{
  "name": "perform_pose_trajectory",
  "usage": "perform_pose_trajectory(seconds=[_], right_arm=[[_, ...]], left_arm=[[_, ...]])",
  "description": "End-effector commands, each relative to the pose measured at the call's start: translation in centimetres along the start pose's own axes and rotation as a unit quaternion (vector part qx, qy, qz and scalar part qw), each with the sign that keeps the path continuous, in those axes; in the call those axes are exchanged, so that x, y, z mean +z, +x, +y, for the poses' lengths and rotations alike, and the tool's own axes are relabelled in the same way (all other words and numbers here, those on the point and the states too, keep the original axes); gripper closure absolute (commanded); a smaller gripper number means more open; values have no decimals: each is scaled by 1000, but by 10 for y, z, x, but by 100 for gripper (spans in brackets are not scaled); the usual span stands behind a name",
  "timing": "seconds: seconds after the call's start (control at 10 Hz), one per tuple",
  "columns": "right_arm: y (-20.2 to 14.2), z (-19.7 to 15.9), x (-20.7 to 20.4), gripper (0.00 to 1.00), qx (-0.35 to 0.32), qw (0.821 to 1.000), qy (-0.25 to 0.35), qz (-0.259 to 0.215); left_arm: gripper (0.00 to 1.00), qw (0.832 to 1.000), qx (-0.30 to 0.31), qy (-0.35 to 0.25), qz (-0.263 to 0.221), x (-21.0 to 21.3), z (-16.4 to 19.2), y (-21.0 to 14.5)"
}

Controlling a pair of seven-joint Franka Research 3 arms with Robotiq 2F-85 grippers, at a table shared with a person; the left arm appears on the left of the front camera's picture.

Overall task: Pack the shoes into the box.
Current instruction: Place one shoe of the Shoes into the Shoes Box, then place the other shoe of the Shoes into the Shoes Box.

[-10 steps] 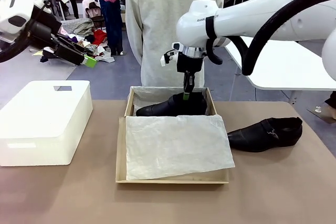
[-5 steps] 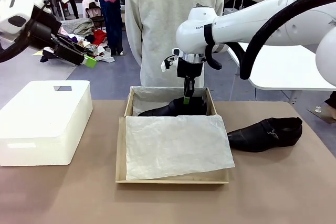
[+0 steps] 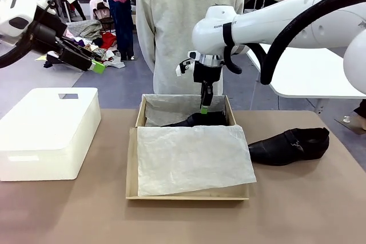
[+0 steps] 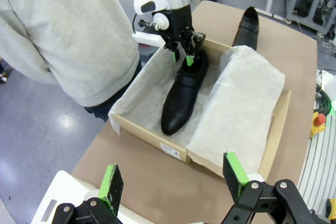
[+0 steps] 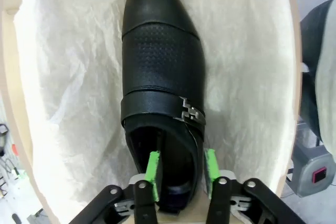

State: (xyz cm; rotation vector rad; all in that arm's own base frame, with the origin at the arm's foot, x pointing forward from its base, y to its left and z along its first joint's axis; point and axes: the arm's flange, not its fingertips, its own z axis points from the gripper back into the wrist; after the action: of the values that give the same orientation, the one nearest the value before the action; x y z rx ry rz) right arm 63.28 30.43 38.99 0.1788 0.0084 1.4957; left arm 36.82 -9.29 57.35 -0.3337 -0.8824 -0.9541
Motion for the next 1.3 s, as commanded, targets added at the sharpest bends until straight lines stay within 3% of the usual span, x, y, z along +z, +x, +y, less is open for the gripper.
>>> perform_pose_trajectory(seconds=[0.0, 0.5, 0.9, 1.2], right_arm=[[-3, 5, 28, 0, 1, 1000, -1, -19], [-15, 32, 82, 0, 20, 998, -56, -4], [-24, 43, 98, 0, 22, 999, -47, 7], [-65, 63, 127, 0, 12, 997, -74, -14]], left_arm=[[0, 1000, -4, -6, -6, 0, 1, -1], [0, 1000, -4, -6, -6, 0, 1, -1], [0, 1000, -4, -6, -6, 0, 1, -1], [0, 1000, -4, -6, -6, 0, 1, -1]])
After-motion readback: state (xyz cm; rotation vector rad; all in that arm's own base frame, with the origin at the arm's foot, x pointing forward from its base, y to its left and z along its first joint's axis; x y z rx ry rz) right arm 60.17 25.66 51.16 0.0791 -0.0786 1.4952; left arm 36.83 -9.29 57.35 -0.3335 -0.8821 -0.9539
